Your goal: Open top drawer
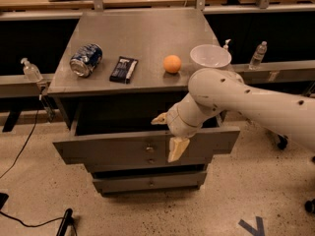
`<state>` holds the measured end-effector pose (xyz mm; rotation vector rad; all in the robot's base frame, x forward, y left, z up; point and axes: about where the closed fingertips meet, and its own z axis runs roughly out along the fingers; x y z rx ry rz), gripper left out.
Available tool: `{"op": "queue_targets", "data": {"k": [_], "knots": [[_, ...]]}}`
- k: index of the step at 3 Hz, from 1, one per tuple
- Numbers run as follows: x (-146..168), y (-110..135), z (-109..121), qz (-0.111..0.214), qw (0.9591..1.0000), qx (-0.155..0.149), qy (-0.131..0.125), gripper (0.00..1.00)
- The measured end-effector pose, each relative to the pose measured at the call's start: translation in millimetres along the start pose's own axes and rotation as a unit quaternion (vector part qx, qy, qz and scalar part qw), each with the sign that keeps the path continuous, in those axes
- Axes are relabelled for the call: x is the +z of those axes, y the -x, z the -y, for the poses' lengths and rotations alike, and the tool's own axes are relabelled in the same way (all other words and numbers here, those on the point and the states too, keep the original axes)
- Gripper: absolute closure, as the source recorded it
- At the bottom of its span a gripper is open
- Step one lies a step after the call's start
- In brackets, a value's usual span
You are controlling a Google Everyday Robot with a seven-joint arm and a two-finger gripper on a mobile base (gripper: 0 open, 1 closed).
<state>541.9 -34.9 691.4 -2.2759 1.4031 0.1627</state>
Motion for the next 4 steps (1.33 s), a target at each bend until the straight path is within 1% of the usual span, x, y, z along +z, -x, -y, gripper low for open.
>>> {"op": "queue_targets", "data": {"k": [1, 2, 3, 4], "knots": [[14, -5, -2, -0.007, 0.9997, 0.018, 0.014, 0.36], [17, -9, -12, -0.009, 0.9993, 0.025, 0.026, 0.54], [12, -13, -28, -0.004, 0.9989, 0.024, 0.040, 0.54], [2, -14, -45, 0.003, 0.9986, 0.019, 0.050, 0.52]]}}
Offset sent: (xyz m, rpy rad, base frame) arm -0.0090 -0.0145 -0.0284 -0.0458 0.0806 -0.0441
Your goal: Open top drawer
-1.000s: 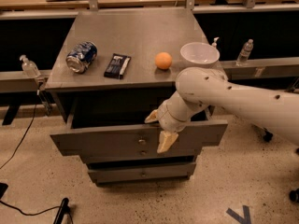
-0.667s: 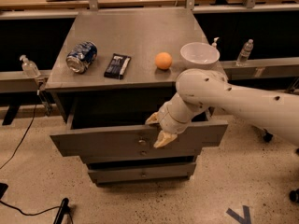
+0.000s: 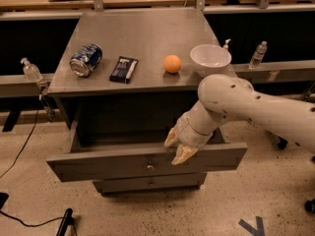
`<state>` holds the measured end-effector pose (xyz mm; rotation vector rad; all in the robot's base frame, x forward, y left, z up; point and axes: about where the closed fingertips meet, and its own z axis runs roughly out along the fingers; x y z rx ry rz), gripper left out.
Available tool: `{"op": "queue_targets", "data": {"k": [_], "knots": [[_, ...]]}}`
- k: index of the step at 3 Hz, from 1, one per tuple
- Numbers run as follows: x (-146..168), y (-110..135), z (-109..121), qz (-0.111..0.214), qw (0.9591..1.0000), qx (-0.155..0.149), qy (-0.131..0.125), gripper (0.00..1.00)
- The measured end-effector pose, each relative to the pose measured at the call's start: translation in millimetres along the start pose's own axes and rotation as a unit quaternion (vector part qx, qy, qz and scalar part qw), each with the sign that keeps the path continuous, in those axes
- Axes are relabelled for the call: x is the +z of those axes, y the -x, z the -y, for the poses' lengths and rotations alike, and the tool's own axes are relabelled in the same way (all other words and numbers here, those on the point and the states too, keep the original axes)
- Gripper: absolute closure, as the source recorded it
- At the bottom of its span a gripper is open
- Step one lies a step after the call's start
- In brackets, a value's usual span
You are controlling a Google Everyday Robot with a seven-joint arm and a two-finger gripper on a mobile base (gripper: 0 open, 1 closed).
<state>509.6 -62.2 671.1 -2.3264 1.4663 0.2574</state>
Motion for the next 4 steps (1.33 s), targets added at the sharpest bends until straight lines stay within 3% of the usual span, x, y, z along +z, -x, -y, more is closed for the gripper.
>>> {"op": "queue_targets", "data": {"k": [1, 2, 3, 4], "knots": [[-3, 1, -4, 0.001, 1.0000, -0.003, 0.001, 0.47], [-25, 6, -26, 0.010, 0.9997, -0.023, 0.004, 0.46], [-61, 5, -41, 0.018, 0.9991, -0.032, -0.021, 0.38], [-95, -4, -43, 0.018, 0.9974, -0.025, -0.065, 0.36]]}}
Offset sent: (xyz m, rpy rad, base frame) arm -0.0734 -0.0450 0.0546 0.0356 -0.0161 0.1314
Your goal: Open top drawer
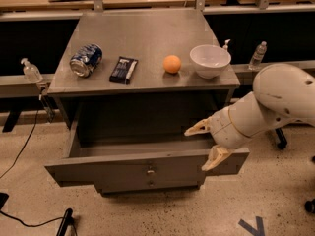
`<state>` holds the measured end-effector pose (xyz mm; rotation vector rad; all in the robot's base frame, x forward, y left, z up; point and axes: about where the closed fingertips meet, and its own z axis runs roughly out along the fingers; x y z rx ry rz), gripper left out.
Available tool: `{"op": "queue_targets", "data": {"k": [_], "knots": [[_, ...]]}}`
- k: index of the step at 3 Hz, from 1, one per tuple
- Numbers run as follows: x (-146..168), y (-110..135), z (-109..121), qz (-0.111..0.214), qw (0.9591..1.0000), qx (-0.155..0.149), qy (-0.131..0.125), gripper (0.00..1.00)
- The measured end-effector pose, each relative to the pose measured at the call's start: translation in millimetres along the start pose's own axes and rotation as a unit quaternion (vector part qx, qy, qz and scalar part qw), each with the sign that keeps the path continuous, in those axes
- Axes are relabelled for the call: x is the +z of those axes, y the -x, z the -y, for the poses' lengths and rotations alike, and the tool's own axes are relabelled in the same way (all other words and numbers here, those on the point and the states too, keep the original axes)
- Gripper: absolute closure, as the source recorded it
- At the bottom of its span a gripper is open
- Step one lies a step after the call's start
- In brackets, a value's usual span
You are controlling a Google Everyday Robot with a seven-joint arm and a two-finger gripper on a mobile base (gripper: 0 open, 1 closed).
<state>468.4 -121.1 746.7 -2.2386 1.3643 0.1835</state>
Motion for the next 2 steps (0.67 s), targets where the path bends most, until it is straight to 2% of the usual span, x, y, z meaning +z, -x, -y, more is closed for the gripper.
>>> {"op": "queue_targets", "data": {"k": [1, 2], "knots": [[-3.6, -0.4, -0.4, 0.000, 1.0000, 0.001, -0.004, 0.21], [-3.4, 1.0, -0.5, 0.000, 1.0000, 0.000, -0.004, 0.00]]}}
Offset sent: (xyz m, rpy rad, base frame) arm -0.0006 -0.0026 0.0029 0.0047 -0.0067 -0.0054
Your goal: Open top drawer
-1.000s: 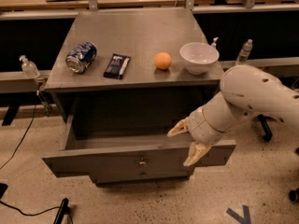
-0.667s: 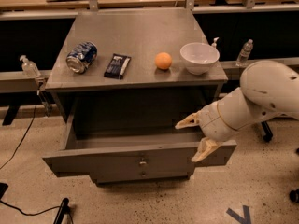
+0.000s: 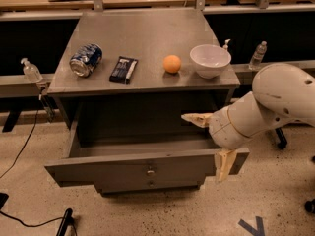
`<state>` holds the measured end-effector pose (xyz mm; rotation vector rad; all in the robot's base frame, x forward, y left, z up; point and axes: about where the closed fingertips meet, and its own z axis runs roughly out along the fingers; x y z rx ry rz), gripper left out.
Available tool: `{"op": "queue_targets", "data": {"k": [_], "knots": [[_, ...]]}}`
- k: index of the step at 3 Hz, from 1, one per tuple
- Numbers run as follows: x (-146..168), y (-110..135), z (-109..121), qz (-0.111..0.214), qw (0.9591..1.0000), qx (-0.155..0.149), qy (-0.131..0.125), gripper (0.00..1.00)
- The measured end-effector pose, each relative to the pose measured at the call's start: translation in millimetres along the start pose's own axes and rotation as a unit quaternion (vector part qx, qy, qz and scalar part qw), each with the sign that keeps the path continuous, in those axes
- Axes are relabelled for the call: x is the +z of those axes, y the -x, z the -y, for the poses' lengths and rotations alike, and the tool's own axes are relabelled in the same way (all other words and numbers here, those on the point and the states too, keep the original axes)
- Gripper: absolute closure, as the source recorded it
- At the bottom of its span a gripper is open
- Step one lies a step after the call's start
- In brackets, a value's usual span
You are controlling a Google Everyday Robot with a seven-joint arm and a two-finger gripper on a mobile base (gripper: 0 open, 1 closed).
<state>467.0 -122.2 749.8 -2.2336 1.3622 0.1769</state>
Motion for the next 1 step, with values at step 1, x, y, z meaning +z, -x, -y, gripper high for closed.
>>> {"op": "queue_targets", "data": {"k": [1], "knots": [[0.0, 0.0, 0.0, 0.000, 1.0000, 0.000, 0.000, 0.00]]}}
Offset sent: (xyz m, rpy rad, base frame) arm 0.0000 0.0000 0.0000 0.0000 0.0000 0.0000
